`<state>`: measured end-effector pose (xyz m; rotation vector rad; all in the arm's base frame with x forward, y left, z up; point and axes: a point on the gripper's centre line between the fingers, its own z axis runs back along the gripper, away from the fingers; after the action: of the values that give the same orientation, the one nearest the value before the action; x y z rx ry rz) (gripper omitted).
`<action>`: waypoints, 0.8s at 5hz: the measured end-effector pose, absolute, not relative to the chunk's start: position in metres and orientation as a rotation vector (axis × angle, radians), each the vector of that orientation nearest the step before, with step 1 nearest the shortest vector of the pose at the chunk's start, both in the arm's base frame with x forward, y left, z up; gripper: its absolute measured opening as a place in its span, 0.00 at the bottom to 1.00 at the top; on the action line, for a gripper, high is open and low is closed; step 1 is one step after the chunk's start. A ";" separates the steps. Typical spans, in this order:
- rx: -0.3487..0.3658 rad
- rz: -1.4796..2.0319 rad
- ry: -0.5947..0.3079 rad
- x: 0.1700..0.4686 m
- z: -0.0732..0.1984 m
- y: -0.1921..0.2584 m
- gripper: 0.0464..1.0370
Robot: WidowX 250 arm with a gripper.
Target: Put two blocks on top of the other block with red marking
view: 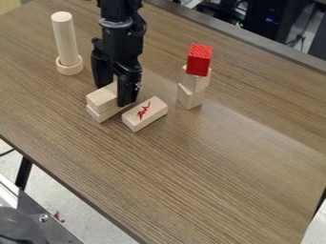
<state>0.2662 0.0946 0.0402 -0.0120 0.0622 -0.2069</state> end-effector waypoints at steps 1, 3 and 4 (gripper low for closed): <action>-0.027 -0.209 0.094 0.262 0.031 0.093 0.96; -0.014 -0.192 0.093 0.272 0.021 0.096 0.93; 0.009 -0.165 0.083 0.280 0.019 0.095 0.65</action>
<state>0.2803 0.0954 0.0189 0.0092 0.0828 -0.1651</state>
